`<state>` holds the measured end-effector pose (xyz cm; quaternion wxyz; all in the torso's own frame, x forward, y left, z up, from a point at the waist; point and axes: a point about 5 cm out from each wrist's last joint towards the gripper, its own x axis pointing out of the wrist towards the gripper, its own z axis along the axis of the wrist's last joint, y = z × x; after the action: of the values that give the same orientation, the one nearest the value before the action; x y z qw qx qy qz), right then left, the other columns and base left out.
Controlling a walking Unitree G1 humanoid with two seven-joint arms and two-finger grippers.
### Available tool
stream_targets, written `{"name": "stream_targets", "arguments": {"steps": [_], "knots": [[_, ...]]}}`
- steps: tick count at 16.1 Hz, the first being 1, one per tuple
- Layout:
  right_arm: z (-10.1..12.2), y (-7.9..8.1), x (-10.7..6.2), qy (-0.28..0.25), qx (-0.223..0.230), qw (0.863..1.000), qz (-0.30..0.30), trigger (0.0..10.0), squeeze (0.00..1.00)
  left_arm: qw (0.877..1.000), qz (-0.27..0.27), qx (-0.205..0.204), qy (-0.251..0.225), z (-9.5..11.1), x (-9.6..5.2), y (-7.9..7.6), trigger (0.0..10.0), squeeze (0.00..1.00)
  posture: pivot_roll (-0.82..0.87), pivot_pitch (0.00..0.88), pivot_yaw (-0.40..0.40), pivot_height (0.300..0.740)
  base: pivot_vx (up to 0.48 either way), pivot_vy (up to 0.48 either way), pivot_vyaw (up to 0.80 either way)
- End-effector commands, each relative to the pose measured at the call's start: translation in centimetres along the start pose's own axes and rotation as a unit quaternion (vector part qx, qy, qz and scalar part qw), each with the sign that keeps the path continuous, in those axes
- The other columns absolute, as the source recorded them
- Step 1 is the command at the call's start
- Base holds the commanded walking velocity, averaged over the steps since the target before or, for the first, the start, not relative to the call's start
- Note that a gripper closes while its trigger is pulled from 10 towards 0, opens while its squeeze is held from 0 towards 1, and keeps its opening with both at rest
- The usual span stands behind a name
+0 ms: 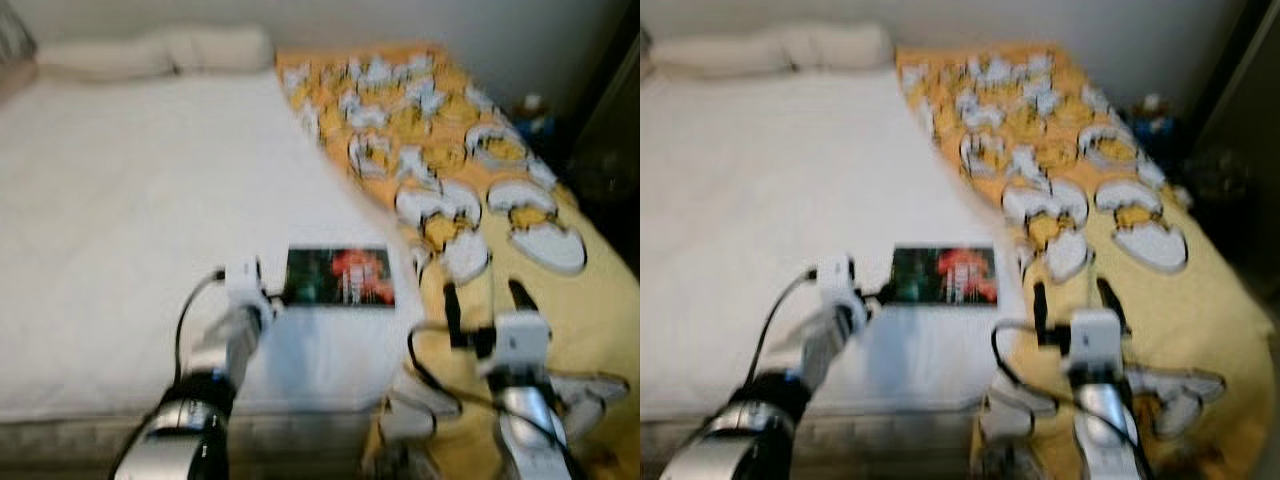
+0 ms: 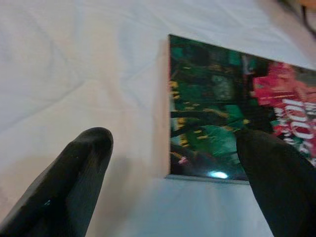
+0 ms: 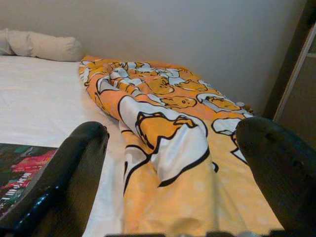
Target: Clean up the room
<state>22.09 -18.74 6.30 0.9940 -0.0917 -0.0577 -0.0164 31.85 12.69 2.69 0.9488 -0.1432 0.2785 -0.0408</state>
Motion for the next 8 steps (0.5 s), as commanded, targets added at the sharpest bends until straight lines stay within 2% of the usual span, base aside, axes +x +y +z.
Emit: {"name": "stream_targets", "arguments": {"steps": [1, 2, 4, 5, 7, 8], "knots": [[0.5, 0.0, 0.3, -0.011, 0.002, 1.0, 0.0, 10.0, 0.15, 1.0, 0.0, -0.022, 0.002, 0.0, 0.1, 0.0, 10.0, 0.0, -0.18, 0.0, 0.056, 0.736, 0.0, 0.0, 0.0], [0.4, 0.0, 0.3, -0.011, 0.003, 1.0, 0.001, 10.0, 0.15, 0.996, 0.016, -0.082, 0.023, -0.8, 0.1, 0.6, 10.0, 0.0, -0.18, 0.0, 0.055, 0.736, 0.0, 0.0, 0.0], [0.5, 0.1, 0.2, -0.011, 0.003, 1.0, 0.003, 10.0, 0.15, 0.988, 0.043, -0.143, 0.032, -1.8, 0.0, 1.5, 10.0, 0.0, -0.18, 0.0, 0.051, 0.736, 0.0, 0.0, 0.0], [0.6, 0.1, 0.0, -0.012, 0.003, 1.0, 0.006, 10.0, 0.15, 0.984, 0.053, -0.165, 0.037, -2.3, 0.0, 1.7, 10.0, 0.0, -0.19, 0.01, 0.047, 0.736, 0.0, 0.0, 0.0], [1.1, 0.0, -0.8, -0.013, 0.002, 1.0, 0.01, 10.0, 0.15, 0.982, 0.06, -0.178, 0.035, -3.1, -0.1, 1.7, 10.0, 0.0, -0.22, 0.055, 0.029, 0.736, 0.0, 0.0, 0.0], [1.4, -0.1, -1.3, -0.012, 0.001, 1.0, 0.015, 10.0, 0.15, 0.975, 0.056, -0.213, 0.033, -3.3, -0.1, 1.4, 10.0, 0.0, -0.24, 0.07, 0.021, 0.736, 0.0, 0.0, 0.0]]}}
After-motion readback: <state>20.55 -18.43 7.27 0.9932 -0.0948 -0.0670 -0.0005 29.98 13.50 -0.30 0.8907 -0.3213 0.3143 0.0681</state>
